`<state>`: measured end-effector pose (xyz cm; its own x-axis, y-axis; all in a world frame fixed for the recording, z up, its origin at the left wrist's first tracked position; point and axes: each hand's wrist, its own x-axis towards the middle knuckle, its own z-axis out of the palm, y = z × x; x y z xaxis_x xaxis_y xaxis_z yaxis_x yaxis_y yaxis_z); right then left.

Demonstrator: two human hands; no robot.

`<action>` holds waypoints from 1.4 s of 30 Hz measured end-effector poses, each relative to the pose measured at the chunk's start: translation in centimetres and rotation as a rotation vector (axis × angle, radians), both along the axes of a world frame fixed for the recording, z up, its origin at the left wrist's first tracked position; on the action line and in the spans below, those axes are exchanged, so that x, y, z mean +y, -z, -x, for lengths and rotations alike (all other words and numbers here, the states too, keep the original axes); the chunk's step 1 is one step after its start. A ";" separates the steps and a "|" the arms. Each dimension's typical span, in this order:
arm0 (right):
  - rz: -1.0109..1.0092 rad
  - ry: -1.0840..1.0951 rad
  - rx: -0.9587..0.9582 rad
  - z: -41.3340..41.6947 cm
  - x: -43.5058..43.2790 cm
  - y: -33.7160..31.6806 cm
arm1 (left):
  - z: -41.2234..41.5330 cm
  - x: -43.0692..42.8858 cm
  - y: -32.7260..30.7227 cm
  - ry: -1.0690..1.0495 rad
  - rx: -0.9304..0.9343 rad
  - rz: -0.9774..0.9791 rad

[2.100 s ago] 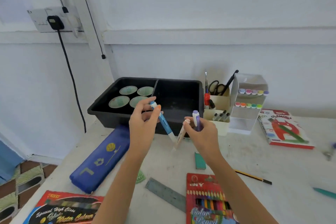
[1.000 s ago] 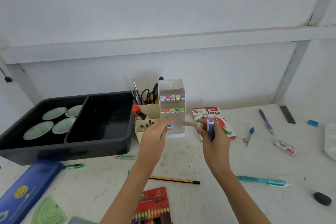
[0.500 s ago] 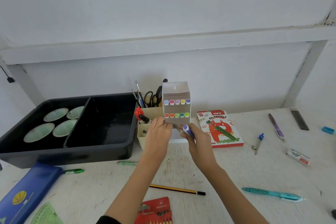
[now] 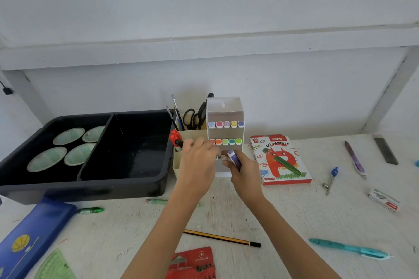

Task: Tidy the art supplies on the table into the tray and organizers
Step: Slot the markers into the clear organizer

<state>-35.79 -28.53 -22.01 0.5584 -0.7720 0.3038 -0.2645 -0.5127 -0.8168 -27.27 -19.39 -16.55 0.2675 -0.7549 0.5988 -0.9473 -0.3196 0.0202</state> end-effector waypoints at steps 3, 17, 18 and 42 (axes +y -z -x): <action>-0.011 0.019 -0.011 -0.3 -0.1 0.3 | -0.5 0.2 -1.4 0.068 0.077 0.255; 0.018 0.033 0.039 -1.1 0.1 0.7 | -2.7 -2.5 -3.9 0.206 0.450 0.005; 0.021 0.018 0.047 -1.1 0.0 0.5 | -2.7 -2.5 -4.1 0.202 0.440 -0.011; 0.472 -0.017 -0.092 3.6 2.1 -1.7 | -3.0 -2.5 -5.3 0.180 0.502 -0.118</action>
<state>-39.36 -26.45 -20.26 0.5238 -0.5289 0.6677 -0.1903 -0.8367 -0.5135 -24.23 -21.88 -11.25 0.3590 -0.8696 0.3390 -0.8705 -0.1809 0.4576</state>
